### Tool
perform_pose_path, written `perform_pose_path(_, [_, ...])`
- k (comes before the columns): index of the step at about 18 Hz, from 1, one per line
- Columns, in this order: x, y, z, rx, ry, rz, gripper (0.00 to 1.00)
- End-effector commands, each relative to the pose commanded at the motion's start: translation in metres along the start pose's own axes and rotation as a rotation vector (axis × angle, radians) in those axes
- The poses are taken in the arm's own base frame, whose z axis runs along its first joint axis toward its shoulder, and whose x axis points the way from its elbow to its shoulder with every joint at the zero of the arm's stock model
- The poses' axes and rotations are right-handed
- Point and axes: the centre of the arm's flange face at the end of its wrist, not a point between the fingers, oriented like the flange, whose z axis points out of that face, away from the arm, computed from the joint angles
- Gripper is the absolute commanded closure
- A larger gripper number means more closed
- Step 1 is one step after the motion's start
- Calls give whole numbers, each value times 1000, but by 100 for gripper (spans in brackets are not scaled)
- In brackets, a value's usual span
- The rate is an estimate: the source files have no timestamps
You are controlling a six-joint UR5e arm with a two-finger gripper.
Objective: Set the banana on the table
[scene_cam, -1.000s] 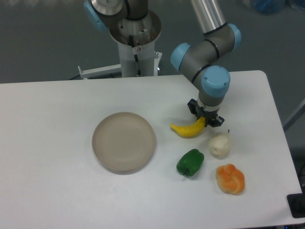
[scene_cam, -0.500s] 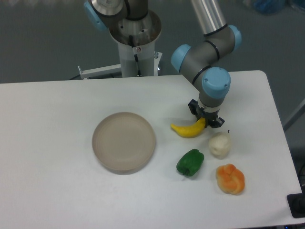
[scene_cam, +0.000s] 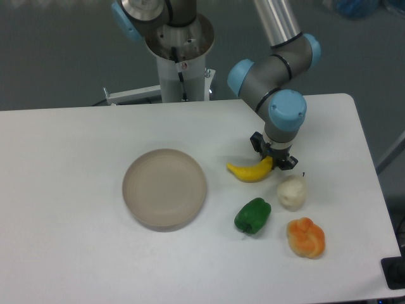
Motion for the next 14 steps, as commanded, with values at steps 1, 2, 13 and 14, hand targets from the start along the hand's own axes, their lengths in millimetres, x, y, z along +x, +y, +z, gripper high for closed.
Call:
perform_pose_path(1, [-1,1,-2,1,-4,1,41])
perform_pose_path(2, [-3,1,-7,2,-13,0,36])
perform_pose_path(13, [-37,9,-84,34,-171,-40,0])
perform_pose_path(14, [-42,7,-93,38,-191,-41,0])
